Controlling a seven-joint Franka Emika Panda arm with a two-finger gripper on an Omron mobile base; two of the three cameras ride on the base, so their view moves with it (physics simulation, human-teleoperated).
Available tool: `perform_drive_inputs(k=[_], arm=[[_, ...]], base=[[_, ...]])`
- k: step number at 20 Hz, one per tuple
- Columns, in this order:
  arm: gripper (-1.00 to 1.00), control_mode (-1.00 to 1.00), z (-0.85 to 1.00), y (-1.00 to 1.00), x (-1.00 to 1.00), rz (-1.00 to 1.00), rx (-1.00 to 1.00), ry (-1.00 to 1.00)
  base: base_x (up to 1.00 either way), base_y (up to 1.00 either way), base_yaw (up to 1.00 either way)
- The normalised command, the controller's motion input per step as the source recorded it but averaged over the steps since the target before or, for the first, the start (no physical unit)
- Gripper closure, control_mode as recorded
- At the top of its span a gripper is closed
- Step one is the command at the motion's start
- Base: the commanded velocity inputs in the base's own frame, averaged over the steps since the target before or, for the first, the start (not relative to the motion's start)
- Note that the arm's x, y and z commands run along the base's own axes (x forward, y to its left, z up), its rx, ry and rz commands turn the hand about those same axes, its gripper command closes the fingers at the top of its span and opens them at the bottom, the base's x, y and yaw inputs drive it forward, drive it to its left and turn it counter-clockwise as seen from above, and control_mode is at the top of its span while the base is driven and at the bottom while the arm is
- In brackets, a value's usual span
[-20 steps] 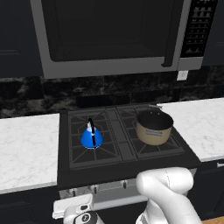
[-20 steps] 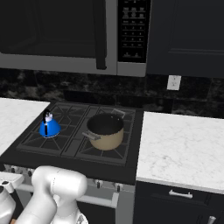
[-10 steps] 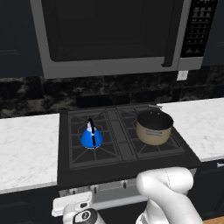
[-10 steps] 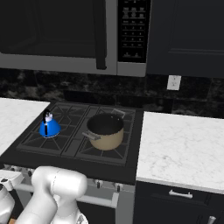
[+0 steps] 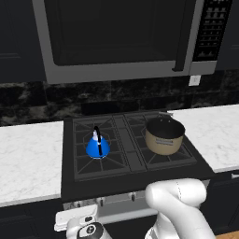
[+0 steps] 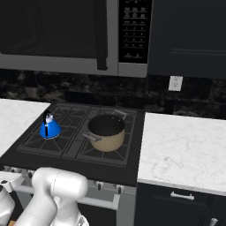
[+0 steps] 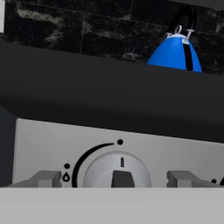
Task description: Pick the kettle from the counter and place it on a stove burner. Then turn the burner on.
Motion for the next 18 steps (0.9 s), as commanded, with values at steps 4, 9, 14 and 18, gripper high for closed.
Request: perform_drive_inputs(k=[4,9,14,18], arm=[[-1.0,-1.0,-0.01,0.0,0.0,0.0,0.0,0.0],[-1.0,-1.0,0.0,0.0,0.0,0.0,0.0,0.0],[1.0,-1.0,0.0,0.0,0.0,0.0,0.0,0.0],[1.0,-1.0,0.0,0.0,0.0,0.0,0.0,0.0]], base=[[0.0,0.0,0.0],[0.0,0.0,0.0],[0.0,0.0,0.0],[0.0,0.0,0.0]])
